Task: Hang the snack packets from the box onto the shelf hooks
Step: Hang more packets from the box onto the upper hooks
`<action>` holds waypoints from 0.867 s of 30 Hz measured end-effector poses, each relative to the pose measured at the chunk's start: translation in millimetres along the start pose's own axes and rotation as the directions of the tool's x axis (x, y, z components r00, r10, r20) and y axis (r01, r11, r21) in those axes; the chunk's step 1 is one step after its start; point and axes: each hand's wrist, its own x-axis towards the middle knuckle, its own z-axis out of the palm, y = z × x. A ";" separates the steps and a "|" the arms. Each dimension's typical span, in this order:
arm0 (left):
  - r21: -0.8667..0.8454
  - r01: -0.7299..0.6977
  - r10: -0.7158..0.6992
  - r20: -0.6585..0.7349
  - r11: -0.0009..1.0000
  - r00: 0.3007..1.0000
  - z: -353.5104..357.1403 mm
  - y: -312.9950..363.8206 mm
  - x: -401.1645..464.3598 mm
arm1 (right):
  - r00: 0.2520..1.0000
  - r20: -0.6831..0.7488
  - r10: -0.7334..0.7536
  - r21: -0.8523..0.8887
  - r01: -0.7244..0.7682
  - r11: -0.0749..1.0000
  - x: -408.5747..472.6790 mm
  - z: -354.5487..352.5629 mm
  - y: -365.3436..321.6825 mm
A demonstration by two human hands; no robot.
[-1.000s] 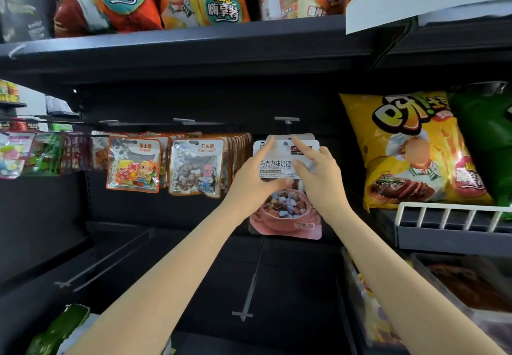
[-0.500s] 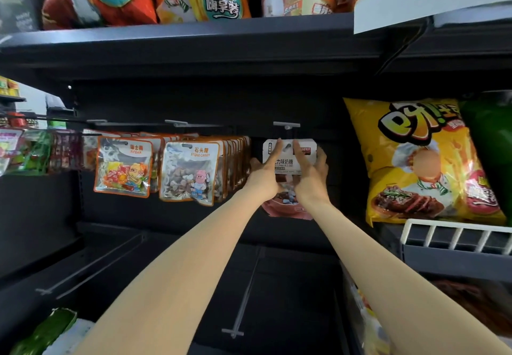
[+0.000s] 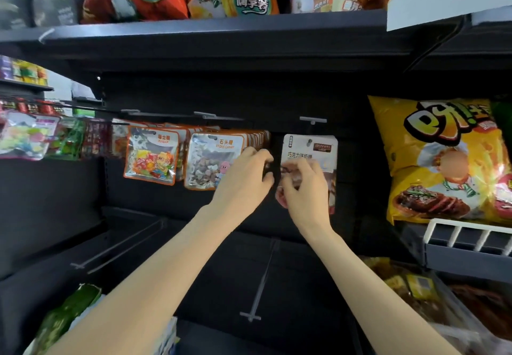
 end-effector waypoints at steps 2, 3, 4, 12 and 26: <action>0.001 0.000 0.000 -0.065 1.000 0.998 -22.3 -18.5 -19.4 | 0.997 0.021 -0.075 0.094 0.072 0.993 -10.2 10.7 -27.1; -0.004 0.016 -0.017 -0.086 1.000 0.996 -33.8 -29.9 -29.8 | 0.994 0.038 -0.103 0.131 0.098 0.987 -14.9 18.5 -40.6; -0.009 0.039 -0.040 -0.104 0.999 0.994 -45.2 -43.1 -40.2 | 0.991 0.060 -0.122 0.162 0.111 0.981 -19.6 28.5 -53.4; -0.018 0.387 -0.383 -0.204 0.922 0.901 -146.5 -197.1 -140.2 | 0.902 0.391 -0.185 0.320 0.055 0.946 -88.3 168.0 -171.0; 0.039 0.913 -0.906 -0.113 0.407 0.409 -315.6 -516.5 -383.1 | 0.449 0.884 -0.133 0.269 -0.252 0.930 -291.6 505.3 -366.2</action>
